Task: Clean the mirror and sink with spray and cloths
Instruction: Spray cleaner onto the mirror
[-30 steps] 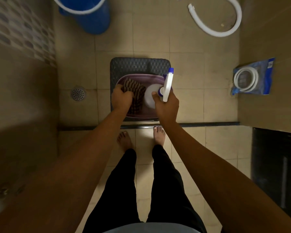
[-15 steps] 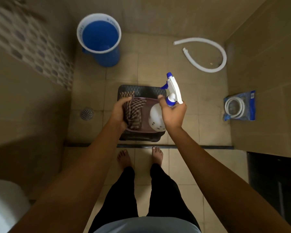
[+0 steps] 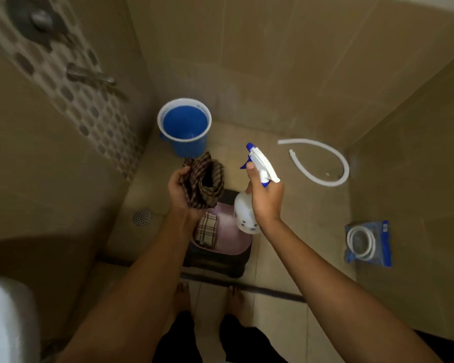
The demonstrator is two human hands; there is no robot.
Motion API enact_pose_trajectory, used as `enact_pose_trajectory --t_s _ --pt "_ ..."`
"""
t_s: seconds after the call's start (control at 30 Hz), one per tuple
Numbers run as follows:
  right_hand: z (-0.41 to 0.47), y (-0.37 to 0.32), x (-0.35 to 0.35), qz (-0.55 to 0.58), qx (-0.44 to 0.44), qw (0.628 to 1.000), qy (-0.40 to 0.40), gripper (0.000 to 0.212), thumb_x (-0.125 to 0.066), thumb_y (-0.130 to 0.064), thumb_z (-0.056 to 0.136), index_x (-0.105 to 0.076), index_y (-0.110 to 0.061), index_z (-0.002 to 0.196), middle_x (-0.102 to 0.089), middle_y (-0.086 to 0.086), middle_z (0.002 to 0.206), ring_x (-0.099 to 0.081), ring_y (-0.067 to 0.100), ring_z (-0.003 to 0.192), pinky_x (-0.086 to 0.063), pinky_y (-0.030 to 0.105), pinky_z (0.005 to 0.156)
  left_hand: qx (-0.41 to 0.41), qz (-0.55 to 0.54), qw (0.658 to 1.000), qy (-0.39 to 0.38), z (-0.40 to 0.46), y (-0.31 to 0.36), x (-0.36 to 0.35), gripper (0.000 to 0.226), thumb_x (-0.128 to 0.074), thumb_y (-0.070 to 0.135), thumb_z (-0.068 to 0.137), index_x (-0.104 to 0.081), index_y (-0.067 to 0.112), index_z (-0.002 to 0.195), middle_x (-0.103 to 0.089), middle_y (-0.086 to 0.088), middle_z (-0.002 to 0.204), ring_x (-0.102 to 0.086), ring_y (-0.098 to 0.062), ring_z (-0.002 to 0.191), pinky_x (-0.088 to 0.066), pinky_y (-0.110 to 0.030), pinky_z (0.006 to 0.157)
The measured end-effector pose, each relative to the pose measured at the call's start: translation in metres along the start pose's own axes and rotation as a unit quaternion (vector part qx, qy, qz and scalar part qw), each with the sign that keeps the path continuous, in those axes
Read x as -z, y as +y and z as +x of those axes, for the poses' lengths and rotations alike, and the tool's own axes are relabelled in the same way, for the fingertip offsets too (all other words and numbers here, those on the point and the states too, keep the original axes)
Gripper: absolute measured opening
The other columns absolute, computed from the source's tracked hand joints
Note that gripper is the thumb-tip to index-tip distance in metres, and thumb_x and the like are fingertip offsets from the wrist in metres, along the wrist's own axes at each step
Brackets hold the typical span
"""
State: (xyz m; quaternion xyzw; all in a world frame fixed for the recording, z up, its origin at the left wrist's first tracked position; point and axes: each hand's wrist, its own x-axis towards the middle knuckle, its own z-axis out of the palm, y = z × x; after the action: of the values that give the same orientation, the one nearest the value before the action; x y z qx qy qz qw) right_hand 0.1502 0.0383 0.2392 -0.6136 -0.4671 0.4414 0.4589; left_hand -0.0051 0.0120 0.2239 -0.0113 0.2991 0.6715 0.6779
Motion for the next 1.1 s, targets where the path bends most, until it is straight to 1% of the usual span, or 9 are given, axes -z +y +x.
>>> enact_pose_trajectory --t_s 0.13,0.27,0.37,0.43,0.53,0.67,0.77,0.93,1.1 --pt "0.006 -0.031 -0.005 0.015 0.049 0.998 -0.037 0.046 -0.064 -0.054 0.081 -0.071 -0.011 0.097 -0.061 0.001 0.063 -0.057 0.012 0.059 -0.047 0.026 0.056 -0.059 -0.006 0.993 -0.102 -0.014 0.024 -0.024 0.071 -0.038 0.067 0.090 -0.064 0.012 0.126 -0.064 -0.017 0.125 -0.060 -0.033 0.118 -0.046 -0.050 0.103" --pt "0.007 -0.064 -0.012 0.020 0.095 0.992 -0.078 0.048 -0.064 -0.054 0.084 -0.070 -0.006 0.087 -0.058 -0.001 0.058 -0.054 0.007 0.054 -0.043 0.021 0.052 -0.061 -0.045 0.980 -0.185 -0.037 0.041 -0.035 0.098 -0.024 0.077 0.088 -0.046 -0.002 0.142 -0.046 -0.030 0.144 -0.044 -0.045 0.134 -0.024 -0.058 0.117" --pt "0.002 -0.089 -0.024 0.037 0.120 0.986 -0.105 0.045 -0.066 -0.050 0.084 -0.064 -0.007 0.069 -0.055 0.011 0.054 -0.053 0.014 0.051 -0.042 0.030 0.050 -0.071 -0.057 0.966 -0.243 -0.059 0.056 -0.037 0.092 -0.050 0.068 0.083 -0.028 0.004 0.146 -0.034 -0.035 0.149 -0.036 -0.049 0.138 -0.026 -0.064 0.113" --pt "-0.002 -0.099 -0.033 0.049 0.129 0.984 -0.115 0.046 -0.066 -0.050 0.084 -0.065 -0.007 0.072 -0.056 0.011 0.055 -0.055 0.017 0.051 -0.043 0.031 0.049 -0.109 -0.027 0.964 -0.241 -0.070 0.069 -0.031 0.118 -0.070 0.069 0.068 -0.016 0.008 0.154 -0.019 -0.028 0.158 -0.026 -0.044 0.144 -0.018 -0.063 0.118" --pt "-0.016 -0.111 -0.049 0.068 0.120 0.978 -0.154 0.045 -0.066 -0.049 0.085 -0.067 -0.004 0.082 -0.057 0.010 0.058 -0.057 0.019 0.052 -0.045 0.031 0.049 -0.175 0.017 0.967 -0.182 -0.089 0.090 -0.020 0.127 -0.069 0.078 0.059 -0.027 0.004 0.153 -0.019 -0.028 0.159 -0.019 -0.045 0.146 -0.006 -0.065 0.118" --pt "-0.049 -0.126 -0.070 0.088 0.098 0.964 -0.231 0.036 -0.066 -0.035 0.089 -0.067 0.001 0.084 -0.055 0.017 0.059 -0.054 0.019 0.050 -0.045 0.023 0.048 -0.195 0.015 0.981 -0.010 -0.125 0.107 0.002 0.111 -0.042 0.092 0.067 -0.053 0.008 0.138 -0.050 -0.027 0.143 -0.046 -0.046 0.133 -0.024 -0.070 0.112" --pt "-0.082 -0.134 -0.089 0.098 0.089 0.950 -0.282 0.029 -0.066 -0.033 0.089 -0.070 -0.004 0.090 -0.064 0.025 0.072 -0.054 0.011 0.050 -0.047 0.027 0.052 -0.197 0.008 0.979 0.048 -0.161 0.119 0.015 0.107 -0.034 0.095 0.068 -0.072 0.005 0.113 -0.057 -0.027 0.135 -0.053 -0.044 0.126 -0.033 -0.064 0.110" --pt "-0.154 -0.156 -0.116 0.099 0.080 0.926 -0.355 0.013 -0.067 -0.028 0.089 -0.068 -0.030 0.077 -0.066 0.029 0.084 -0.048 0.014 0.048 -0.044 0.029 0.049 -0.237 0.014 0.963 0.125 -0.228 0.140 0.032 0.116 -0.037 0.095 0.064 -0.067 -0.002 0.119 -0.063 -0.028 0.126 -0.062 -0.042 0.116 -0.044 -0.058 0.101" --pt "-0.238 -0.169 -0.135 0.118 0.108 0.887 -0.434 0.014 -0.065 -0.031 0.091 -0.071 -0.026 0.078 -0.063 0.029 0.077 -0.044 0.021 0.046 -0.040 0.028 0.045 -0.320 -0.003 0.942 0.106 -0.317 0.162 0.053 0.117 -0.041 0.094 0.061 -0.065 -0.002 0.124 -0.059 -0.026 0.133 -0.058 -0.041 0.123 -0.040 -0.059 0.106"
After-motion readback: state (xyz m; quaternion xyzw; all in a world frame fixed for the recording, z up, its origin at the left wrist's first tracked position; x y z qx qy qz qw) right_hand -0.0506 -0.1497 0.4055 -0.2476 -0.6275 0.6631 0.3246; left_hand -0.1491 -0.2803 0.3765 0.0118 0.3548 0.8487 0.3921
